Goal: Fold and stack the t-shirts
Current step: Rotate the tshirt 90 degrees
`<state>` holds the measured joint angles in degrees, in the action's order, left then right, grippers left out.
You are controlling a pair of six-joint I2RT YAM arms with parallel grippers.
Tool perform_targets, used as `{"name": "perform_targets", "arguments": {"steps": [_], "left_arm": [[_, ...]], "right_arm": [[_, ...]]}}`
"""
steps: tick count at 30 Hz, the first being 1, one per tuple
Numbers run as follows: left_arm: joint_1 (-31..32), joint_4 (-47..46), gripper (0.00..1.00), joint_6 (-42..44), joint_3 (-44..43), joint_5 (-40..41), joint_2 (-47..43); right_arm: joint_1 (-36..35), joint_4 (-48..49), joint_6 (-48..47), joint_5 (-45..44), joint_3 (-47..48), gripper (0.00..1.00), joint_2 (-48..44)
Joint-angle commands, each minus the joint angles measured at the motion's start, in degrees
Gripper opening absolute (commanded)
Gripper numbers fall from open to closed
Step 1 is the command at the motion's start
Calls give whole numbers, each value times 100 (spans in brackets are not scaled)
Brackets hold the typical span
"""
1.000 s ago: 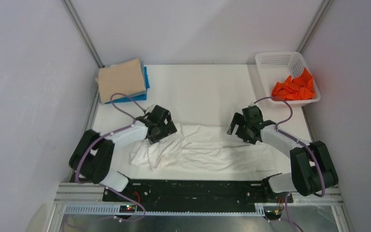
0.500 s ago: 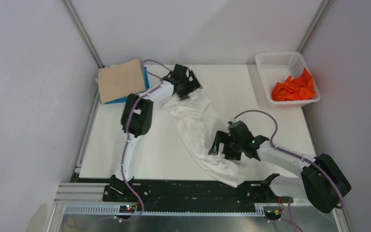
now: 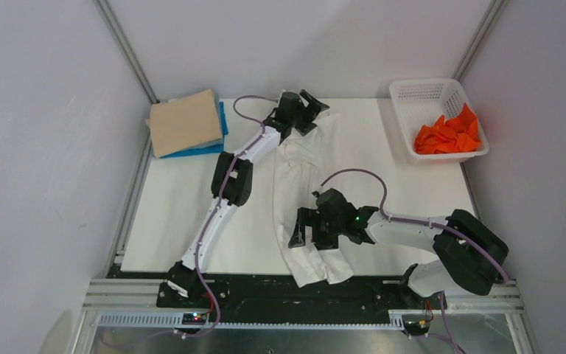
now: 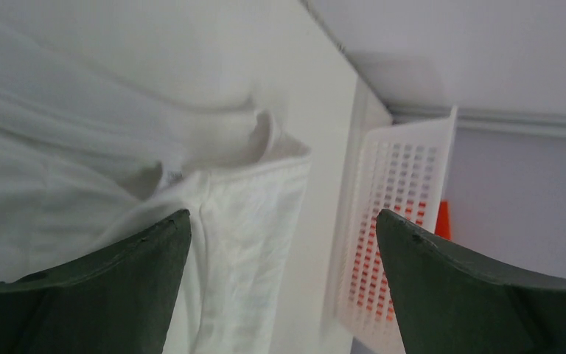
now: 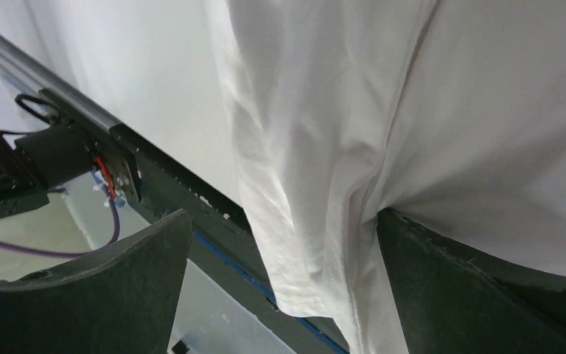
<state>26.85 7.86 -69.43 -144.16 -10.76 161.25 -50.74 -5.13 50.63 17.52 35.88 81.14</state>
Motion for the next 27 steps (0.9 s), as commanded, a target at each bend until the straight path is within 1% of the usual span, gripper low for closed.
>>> {"name": "perform_targets", "arguments": {"steps": [1, 3, 6, 10, 13, 16, 18, 19, 20, 21, 22, 23, 24, 25, 26, 27], "left_arm": [[-277, -731, 100, -616, -360, 669, 231], [-361, -756, 100, -625, -378, 869, 214], [-397, -751, 100, -346, -444, 1036, 176], [-460, -968, 100, -7, -487, 991, 44], [-471, -1014, 100, 303, -427, 563, -290], [-420, -922, 100, 651, -215, 187, -822], [-350, -764, 100, 951, 183, -447, -1413], [-313, -462, 100, 1253, 528, -630, -1904], [-222, -250, 100, 1430, 762, -895, -2199], [-171, 104, 100, 1834, 1422, -990, -2813], [-48, 226, 100, 2011, 1854, -1051, -3198], [18, 324, 100, 2361, 2928, -1011, -3999], [190, 345, 100, 2702, 3491, -707, -4906], [286, 385, 100, 2823, 4697, -483, -5392], [525, 384, 100, 2975, 5245, 38, -6307], [833, 394, 100, 3003, 6338, 329, -6729]], "right_arm": [[-84, -775, 151, -1356, 509, 99, -127], [12, -1390, 164, -2059, 620, 100, -287], [329, -1686, -46, -2507, 645, 99, -520], [630, -2085, -406, -2915, 610, 100, -1159], [690, -2318, -442, -3142, 422, 99, -1830], [804, -2631, -280, -2998, 122, 100, -2365], [831, -2936, -181, -2836, -56, 99, -2875], [834, -3164, -114, -2777, -125, 99, -3137], [845, -3277, -79, -2696, -252, 99, -3292], [886, -3531, -7, -2643, -368, 99, -3567], [906, -3785, 14, -2619, -418, 99, -3816], [976, -3908, 36, -2542, -504, 99, -3926], [1041, -4091, 8, -2490, -543, 99, -4088], [1071, -4171, 0, -2415, -631, 99, -4163], [1109, -4257, -12, -2369, -673, 99, -4270], [1119, -4276, -24, -2249, -761, 99, -4320]]}}
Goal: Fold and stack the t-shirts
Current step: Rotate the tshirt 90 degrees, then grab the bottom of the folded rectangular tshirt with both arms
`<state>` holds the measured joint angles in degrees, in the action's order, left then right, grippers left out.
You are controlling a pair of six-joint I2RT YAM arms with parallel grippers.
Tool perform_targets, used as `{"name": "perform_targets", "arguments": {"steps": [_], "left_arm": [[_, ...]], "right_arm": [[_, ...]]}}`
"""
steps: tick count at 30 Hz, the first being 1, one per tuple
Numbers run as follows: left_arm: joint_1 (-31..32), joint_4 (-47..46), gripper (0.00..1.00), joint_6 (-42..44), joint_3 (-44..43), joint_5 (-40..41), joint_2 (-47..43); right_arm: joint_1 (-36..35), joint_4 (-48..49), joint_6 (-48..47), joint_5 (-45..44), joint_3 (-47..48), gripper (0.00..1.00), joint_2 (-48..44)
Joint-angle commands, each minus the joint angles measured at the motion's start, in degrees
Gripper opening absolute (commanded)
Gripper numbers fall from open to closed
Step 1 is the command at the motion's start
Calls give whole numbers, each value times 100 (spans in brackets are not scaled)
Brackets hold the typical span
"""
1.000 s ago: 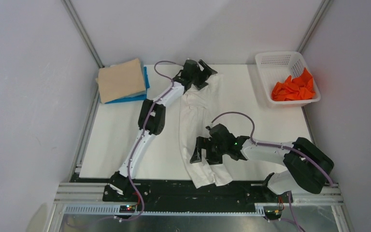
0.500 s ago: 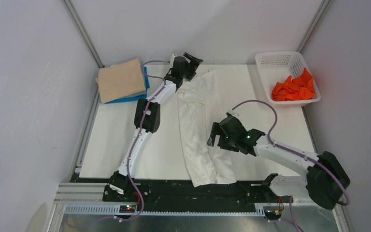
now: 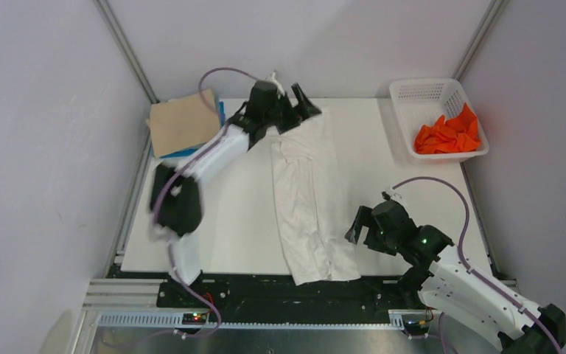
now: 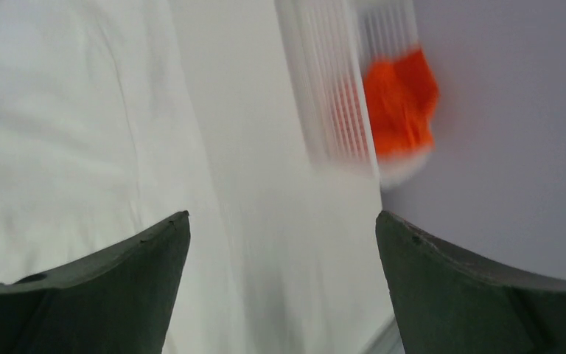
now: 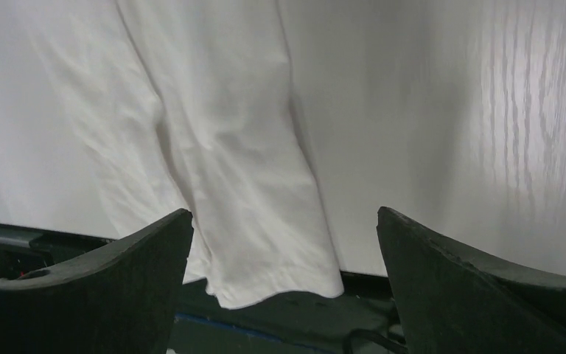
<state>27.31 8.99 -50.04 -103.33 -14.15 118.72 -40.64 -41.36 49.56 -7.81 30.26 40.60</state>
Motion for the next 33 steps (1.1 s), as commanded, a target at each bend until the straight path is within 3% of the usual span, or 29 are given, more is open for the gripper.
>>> {"name": "perform_targets", "arguments": {"steps": [1, 3, 5, 11, 13, 17, 23, 33], "left_arm": [[979, 280, 100, 1086, 2717, 1277, -3274], [1627, 313, 100, 1011, 4401, 2024, -4289], [2350, 361, 100, 688, 5354, 2519, -5065], [4366, 666, 100, -473, 7158, 2843, -6369], [4971, 698, 99, -856, 7358, 3012, -6515], [5695, 699, 85, -1242, 7213, 3152, -6058], [5845, 698, 76, -1438, 6866, 3056, -4843], [5769, 816, 57, -1615, 6385, 3550, -3825]], "right_arm": [[140, -675, 79, 361, -233, 98, -354], [148, -716, 123, 550, -339, 97, -460], [154, -753, 170, 689, -416, 94, -539], [160, -760, 137, 1272, -548, 87, -547], [155, -770, 149, 1321, -587, 85, -528], [138, -578, 234, 1593, -721, 84, -495], [112, -263, 334, 1673, -880, 82, -502], [60, -293, 206, 1806, -947, 79, -334]]}}
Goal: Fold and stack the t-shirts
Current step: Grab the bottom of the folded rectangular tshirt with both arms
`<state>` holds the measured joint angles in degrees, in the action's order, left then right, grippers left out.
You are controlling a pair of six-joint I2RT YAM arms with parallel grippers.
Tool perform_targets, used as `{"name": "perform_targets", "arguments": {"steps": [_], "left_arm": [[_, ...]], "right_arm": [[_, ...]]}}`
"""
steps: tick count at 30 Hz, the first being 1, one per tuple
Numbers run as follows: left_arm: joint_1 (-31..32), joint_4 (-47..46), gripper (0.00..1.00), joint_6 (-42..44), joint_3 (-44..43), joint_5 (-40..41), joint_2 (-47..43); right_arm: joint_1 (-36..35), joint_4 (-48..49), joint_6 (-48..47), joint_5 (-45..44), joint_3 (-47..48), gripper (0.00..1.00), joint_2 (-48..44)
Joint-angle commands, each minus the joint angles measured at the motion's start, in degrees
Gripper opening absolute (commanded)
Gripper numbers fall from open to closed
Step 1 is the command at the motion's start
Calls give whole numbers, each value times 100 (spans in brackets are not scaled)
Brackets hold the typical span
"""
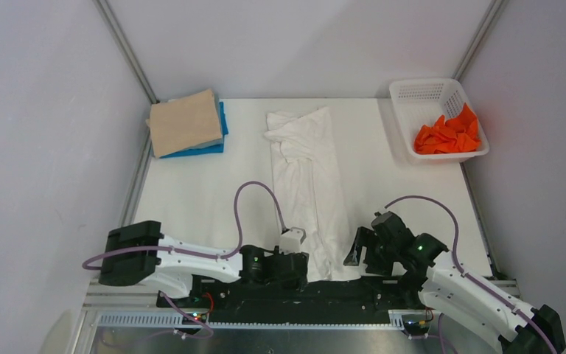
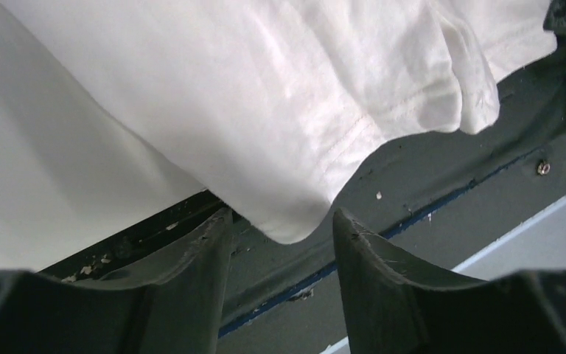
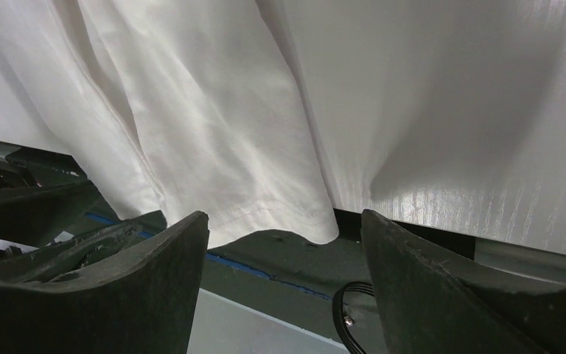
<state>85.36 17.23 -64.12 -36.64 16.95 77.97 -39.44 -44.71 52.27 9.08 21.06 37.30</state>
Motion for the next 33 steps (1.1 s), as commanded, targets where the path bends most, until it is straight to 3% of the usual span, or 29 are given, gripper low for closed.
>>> {"name": "perform_targets", "arguments": {"steps": [1, 5, 7, 9, 13, 17, 19, 22, 29, 33], "left_arm": [[-59, 2, 55, -194, -342, 405, 317], [-98, 43, 29, -60, -488, 305, 502], [-94, 110, 8, -49, -448, 266, 438], [-93, 199, 1, -69, -340, 212, 267], [-76, 260, 0, -156, -97, 108, -105], [-21, 267, 0, -125, -136, 12, -67], [41, 290, 0, -108, -186, -12, -27], [95, 429, 0, -201, -182, -54, -45], [447, 1126, 0, -796, 36, 194, -787], [539, 1196, 0, -745, -148, 28, -598]], "right_arm": [[-62, 15, -75, 108, -31, 79, -17], [-60, -118, -120, 126, -36, 77, 37], [-75, -113, -166, 196, -47, 73, 125], [-96, -66, -236, 311, -57, 69, 258], [-242, 107, -261, 411, -88, 61, 563], [-471, 661, -14, 591, -192, 47, 957], [-573, 775, 51, 544, -198, 35, 1104], [-638, 699, 69, 379, -194, 2, 1078], [-661, -467, 57, 394, -120, 0, 213], [-728, -547, 273, 900, -155, 0, -184]]}}
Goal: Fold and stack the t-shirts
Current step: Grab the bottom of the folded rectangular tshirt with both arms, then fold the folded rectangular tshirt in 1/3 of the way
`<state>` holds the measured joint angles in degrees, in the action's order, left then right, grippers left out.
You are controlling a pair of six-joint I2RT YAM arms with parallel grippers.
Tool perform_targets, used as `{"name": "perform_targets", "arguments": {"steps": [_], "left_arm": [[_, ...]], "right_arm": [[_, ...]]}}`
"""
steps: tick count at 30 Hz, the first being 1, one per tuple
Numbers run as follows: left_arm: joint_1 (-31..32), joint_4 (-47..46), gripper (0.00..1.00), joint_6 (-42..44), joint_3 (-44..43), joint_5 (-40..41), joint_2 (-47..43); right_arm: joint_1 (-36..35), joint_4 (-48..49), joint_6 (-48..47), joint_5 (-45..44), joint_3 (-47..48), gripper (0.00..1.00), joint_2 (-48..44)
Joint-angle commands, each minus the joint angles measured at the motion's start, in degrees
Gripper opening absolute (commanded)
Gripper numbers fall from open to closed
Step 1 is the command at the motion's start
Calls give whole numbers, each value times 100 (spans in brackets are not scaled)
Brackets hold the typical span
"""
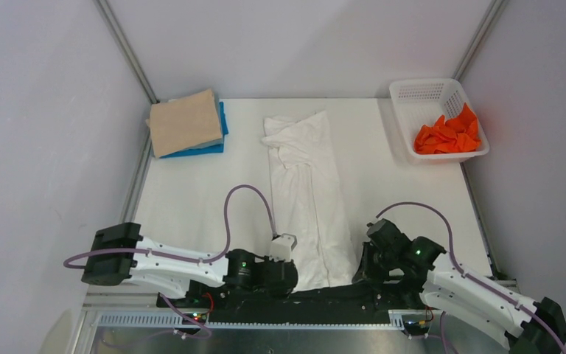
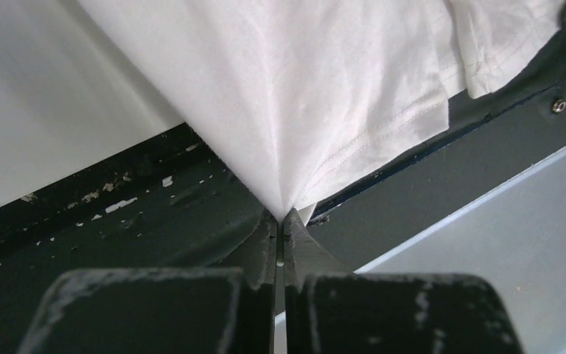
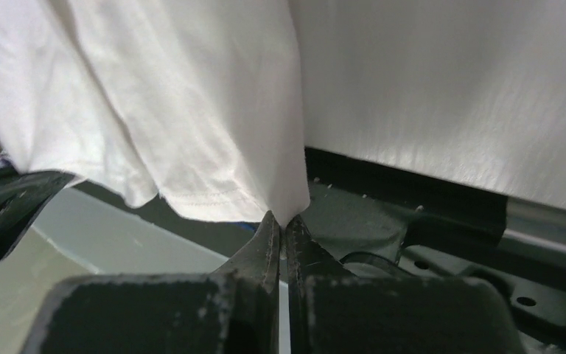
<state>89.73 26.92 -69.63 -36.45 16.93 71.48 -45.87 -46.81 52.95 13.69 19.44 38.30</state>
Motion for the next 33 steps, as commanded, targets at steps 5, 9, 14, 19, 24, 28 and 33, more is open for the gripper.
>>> {"name": "perform_targets", "arguments": {"steps": [5, 9, 14, 19, 24, 28, 33], "left_arm": [[92, 228, 0, -72, -314, 213, 50], [-327, 219, 0, 273, -336, 606, -301], [-1227, 109, 0, 1088, -643, 964, -472], [-2153, -251, 0, 1658, -810, 791, -426], [-3087, -494, 0, 2263, -1202, 450, -11], [-3816, -713, 0, 2613, -1619, 16, 428], [-4553, -817, 0, 3006, -2173, -385, 1166]], "right_arm": [[-139, 171, 316, 518, 11, 0, -391], [-82, 746, 92, 404, 314, 0, -94], [558, 1630, -235, 517, 690, 0, 432], [1218, 2584, -261, 676, 1117, 0, 1122], [1693, 3390, -277, 603, 1757, 0, 2002], [2201, 3663, -386, 567, 2272, 0, 2715], [2536, 4022, -617, 696, 2958, 0, 3658]]}}
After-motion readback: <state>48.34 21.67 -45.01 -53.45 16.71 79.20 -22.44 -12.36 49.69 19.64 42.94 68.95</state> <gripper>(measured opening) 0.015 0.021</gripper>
